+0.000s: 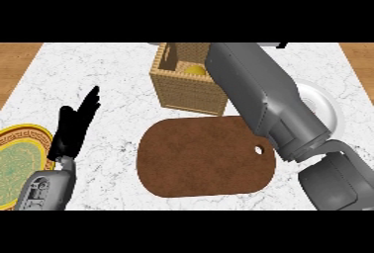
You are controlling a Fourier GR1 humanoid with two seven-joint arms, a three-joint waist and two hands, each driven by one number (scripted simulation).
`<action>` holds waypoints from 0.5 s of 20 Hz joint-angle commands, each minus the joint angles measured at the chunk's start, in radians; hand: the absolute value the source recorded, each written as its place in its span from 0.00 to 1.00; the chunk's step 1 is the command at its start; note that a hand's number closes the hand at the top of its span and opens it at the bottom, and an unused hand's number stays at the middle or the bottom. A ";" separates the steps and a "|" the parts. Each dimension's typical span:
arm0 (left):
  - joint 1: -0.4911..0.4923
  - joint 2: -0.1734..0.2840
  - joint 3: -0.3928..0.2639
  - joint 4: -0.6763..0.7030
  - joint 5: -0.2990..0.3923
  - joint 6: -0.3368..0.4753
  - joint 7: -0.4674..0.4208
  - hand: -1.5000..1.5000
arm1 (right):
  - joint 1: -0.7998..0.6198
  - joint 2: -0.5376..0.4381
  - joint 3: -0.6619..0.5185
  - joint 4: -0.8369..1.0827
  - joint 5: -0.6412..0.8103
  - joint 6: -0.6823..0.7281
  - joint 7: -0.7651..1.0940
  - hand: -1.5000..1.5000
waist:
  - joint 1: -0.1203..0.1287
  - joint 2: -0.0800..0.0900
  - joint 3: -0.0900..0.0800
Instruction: Pick the lemon from the cutting board and place it in the basket
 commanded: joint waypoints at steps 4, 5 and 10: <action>0.024 0.027 0.046 0.026 0.032 -0.021 -0.018 0.50 | 0.057 -0.034 -0.032 -0.069 0.020 -0.188 0.155 0.00 | -0.044 -0.017 0.000; 0.044 0.016 0.036 0.012 0.007 0.008 -0.018 0.50 | 0.082 -0.073 -0.043 -0.103 0.010 -0.185 0.134 0.00 | -0.057 -0.023 0.001; 0.087 0.048 0.058 -0.038 0.028 -0.017 0.014 0.50 | 0.227 -0.109 -0.032 -0.263 0.014 -0.132 0.154 0.00 | -0.082 -0.038 0.002</action>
